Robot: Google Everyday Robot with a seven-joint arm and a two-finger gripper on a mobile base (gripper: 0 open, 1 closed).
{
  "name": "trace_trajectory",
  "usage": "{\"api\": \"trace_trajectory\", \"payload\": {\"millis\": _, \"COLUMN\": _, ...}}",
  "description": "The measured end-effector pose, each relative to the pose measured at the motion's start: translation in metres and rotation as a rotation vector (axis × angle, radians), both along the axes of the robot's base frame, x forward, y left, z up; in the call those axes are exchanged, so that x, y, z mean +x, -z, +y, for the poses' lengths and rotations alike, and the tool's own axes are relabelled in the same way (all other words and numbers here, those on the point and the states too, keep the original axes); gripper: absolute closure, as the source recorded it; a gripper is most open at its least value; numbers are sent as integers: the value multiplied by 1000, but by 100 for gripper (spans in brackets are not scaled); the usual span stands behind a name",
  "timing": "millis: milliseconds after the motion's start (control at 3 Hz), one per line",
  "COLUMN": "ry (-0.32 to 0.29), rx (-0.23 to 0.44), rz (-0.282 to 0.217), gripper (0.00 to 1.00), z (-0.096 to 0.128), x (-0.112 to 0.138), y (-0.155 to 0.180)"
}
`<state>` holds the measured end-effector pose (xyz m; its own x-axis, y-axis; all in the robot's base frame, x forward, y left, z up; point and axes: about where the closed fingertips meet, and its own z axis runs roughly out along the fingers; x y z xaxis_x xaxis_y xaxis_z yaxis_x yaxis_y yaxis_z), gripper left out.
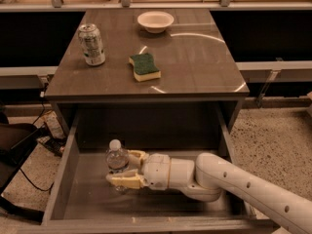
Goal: Place water bottle into top drawer
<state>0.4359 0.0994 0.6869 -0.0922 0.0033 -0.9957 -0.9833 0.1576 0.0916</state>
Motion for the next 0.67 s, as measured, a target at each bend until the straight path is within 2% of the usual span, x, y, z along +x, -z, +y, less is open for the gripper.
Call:
{"api": "trace_trajectory", "payload": {"millis": 333, "ry": -3, "rx": 0, "rz": -1, "gripper": 0, "z": 1, "x": -1, "y": 0}}
{"api": "trace_trajectory", "payload": {"millis": 667, "ry": -3, "rx": 0, "rz": -1, "gripper": 0, "z": 1, "x": -1, "y": 0}}
